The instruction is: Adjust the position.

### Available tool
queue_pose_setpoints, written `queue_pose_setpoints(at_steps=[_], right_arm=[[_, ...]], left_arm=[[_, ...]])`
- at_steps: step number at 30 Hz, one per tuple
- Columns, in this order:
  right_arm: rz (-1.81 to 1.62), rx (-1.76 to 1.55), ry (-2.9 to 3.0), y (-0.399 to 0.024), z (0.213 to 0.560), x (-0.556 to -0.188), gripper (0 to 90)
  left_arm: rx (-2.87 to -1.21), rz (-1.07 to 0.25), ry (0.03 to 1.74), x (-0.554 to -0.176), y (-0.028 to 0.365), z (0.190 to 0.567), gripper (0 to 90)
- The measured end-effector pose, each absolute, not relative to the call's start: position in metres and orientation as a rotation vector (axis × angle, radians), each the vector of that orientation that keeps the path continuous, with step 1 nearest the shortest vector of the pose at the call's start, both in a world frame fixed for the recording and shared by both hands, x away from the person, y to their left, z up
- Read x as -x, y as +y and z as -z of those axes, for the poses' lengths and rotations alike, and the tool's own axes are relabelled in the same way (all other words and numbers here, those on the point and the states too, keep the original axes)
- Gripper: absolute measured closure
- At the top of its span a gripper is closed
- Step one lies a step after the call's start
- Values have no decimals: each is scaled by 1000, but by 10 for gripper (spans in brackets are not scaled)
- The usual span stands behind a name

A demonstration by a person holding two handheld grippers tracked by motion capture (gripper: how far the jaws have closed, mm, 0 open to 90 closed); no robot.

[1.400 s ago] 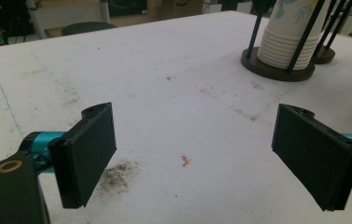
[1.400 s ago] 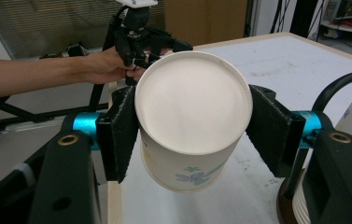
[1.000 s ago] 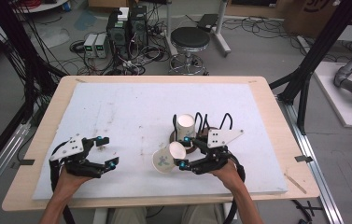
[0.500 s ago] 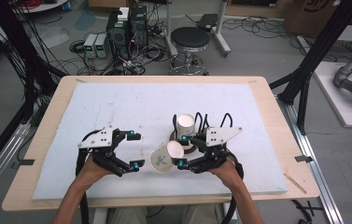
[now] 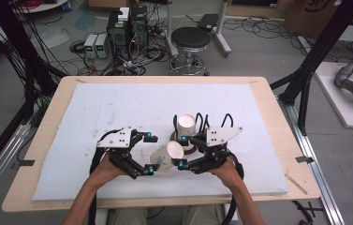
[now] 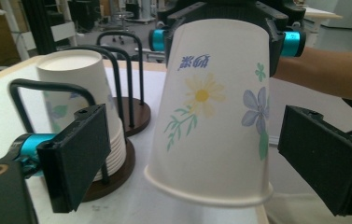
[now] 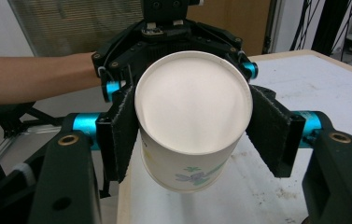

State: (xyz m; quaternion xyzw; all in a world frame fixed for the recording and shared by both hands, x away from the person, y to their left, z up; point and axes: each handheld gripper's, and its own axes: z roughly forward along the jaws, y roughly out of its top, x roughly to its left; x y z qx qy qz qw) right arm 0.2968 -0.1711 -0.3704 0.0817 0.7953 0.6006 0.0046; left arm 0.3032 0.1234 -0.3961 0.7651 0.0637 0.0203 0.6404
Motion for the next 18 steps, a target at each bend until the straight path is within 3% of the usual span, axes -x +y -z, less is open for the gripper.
queue_pose_setpoints(at_steps=[18], right_arm=[[-1933, -249, 2466, -173, 372, -298, 378]], left_arm=[[-1765, 1, 121, -308, 97, 403, 83]])
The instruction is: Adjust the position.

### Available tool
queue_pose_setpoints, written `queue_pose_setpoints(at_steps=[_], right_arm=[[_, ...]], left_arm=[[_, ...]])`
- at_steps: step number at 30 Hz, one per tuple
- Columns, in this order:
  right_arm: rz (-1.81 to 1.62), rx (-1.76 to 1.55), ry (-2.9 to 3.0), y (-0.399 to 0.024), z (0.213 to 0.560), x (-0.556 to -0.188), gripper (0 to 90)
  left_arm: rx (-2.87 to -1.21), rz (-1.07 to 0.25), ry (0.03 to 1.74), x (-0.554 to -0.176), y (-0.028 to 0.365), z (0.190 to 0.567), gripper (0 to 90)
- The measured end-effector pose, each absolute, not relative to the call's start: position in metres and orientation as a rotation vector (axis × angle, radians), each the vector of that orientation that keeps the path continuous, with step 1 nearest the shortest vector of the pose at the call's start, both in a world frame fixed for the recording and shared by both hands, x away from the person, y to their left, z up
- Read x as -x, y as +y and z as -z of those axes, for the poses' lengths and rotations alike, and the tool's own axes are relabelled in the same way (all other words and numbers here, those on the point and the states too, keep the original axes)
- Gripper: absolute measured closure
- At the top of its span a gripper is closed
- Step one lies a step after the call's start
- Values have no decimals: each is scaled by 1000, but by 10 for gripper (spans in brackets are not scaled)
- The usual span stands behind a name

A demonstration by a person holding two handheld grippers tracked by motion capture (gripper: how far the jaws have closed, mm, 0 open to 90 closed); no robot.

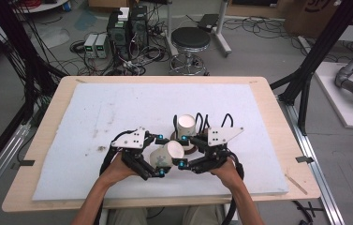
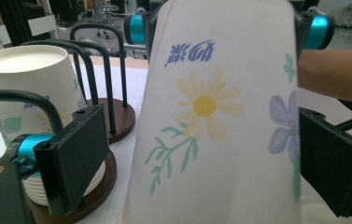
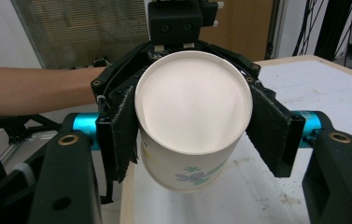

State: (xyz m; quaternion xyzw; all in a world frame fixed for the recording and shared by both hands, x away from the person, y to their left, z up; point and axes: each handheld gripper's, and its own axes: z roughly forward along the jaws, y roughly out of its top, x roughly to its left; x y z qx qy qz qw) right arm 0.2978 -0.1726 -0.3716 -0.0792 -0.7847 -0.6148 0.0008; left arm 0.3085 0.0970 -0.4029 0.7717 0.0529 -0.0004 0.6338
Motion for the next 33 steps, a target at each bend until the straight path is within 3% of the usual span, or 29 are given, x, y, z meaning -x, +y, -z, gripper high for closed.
queue_pose_setpoints(at_steps=[11, 15, 19, 30, 32, 33], right_arm=[[1950, 239, -2443, -175, 372, -298, 377], [1949, 247, -2443, -176, 373, -297, 378], [1954, 257, -2439, -176, 374, -298, 379], [1946, 247, -2444, -176, 376, -298, 378], [1946, 238, -2453, -176, 376, -297, 342], [1957, 248, -2453, -176, 376, -296, 225]], left_arm=[[-1793, 0, 134, -308, 97, 404, 112], [-1801, 7, 117, -307, 98, 404, 155], [-1802, 12, 88, -306, 99, 403, 263], [-1821, 13, 86, -305, 99, 403, 296], [-1825, 16, 87, -305, 99, 403, 296], [-1826, 14, 86, -305, 99, 403, 296]])
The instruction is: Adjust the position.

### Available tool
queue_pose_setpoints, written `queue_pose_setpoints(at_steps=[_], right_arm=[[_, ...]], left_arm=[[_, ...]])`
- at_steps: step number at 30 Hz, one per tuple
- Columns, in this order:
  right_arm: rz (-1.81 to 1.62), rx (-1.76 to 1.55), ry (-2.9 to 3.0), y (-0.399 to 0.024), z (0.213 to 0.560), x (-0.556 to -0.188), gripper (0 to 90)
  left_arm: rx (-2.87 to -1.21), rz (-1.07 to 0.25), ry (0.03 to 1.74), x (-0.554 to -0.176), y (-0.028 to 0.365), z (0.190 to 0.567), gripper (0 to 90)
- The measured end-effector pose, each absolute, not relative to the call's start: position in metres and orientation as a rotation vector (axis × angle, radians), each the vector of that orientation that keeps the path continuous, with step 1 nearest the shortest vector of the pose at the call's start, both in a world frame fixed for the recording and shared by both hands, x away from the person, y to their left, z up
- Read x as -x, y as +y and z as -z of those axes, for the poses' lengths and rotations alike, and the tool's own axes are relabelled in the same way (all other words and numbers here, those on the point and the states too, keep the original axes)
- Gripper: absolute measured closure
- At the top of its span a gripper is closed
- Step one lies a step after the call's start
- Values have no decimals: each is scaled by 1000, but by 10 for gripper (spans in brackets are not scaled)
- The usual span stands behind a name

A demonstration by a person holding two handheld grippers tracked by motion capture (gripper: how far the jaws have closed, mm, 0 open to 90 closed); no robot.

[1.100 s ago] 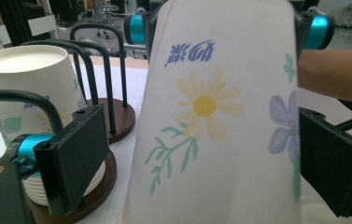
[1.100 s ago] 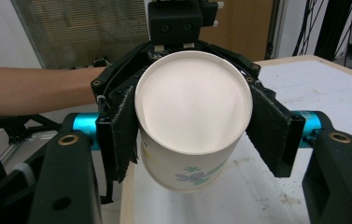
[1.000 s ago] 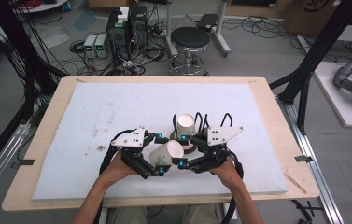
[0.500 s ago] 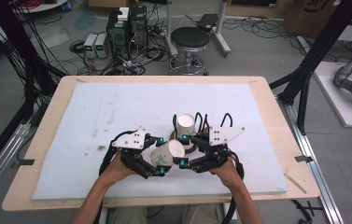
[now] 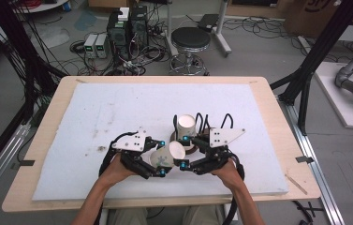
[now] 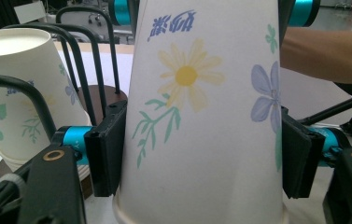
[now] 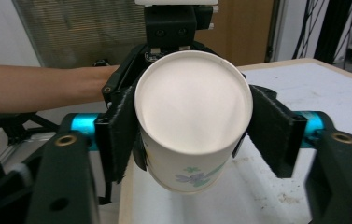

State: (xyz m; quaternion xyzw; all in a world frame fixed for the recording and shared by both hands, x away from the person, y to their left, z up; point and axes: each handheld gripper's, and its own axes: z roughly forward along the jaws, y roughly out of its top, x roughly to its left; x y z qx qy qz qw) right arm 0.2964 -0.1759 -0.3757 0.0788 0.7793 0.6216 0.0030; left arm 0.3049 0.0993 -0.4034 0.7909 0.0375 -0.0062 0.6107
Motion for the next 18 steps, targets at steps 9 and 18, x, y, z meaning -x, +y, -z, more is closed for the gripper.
queue_pose_setpoints(at_steps=[9, 18], right_arm=[[-1920, -292, 2469, -179, 375, -294, 133], [-1732, -276, 2583, -183, 363, -288, 133]], left_arm=[[-1838, 5, 93, -304, 103, 403, 296], [-1990, -37, 90, -291, 120, 373, 295]])
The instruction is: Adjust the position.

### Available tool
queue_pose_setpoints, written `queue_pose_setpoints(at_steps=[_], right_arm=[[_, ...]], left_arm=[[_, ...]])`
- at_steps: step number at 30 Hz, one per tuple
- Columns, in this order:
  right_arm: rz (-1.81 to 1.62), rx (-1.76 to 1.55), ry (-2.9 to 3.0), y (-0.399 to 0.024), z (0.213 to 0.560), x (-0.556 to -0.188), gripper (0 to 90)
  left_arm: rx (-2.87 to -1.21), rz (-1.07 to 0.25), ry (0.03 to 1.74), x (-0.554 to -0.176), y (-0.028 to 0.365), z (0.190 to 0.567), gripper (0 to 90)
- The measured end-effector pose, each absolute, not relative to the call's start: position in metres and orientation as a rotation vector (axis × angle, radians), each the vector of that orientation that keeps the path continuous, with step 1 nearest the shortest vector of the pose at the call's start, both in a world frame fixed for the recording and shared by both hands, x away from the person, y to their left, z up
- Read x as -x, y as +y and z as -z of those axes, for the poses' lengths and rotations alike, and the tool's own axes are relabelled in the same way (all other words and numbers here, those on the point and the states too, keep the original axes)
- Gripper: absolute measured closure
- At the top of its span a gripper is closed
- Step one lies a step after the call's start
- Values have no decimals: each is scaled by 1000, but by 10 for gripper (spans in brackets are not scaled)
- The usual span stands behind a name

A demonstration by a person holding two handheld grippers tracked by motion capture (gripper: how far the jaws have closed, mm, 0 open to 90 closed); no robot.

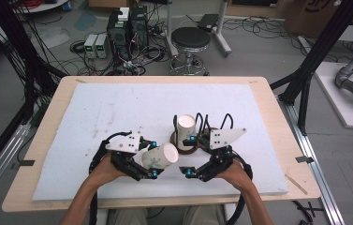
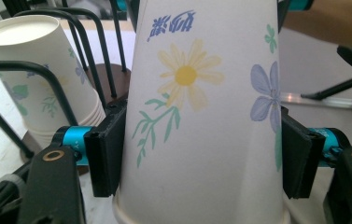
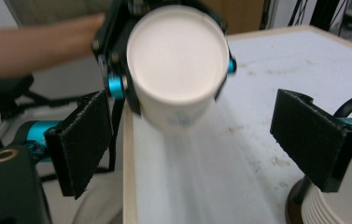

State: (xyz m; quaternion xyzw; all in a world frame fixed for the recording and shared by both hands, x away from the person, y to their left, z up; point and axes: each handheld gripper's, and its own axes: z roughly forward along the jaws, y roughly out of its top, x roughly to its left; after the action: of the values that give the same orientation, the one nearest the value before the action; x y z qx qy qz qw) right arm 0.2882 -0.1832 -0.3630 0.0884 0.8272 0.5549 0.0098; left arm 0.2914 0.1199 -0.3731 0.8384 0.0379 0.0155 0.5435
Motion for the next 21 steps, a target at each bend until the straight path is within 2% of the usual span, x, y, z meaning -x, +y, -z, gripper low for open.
queue_pose_setpoints(at_steps=[10, 21], right_arm=[[-1441, -205, 2746, -171, 347, -289, 134], [-1093, -159, 2903, -153, 337, -294, 134]], left_arm=[[-2232, -53, 50, -291, 119, 348, 292], [-2414, -27, 39, -299, 103, 349, 291]])
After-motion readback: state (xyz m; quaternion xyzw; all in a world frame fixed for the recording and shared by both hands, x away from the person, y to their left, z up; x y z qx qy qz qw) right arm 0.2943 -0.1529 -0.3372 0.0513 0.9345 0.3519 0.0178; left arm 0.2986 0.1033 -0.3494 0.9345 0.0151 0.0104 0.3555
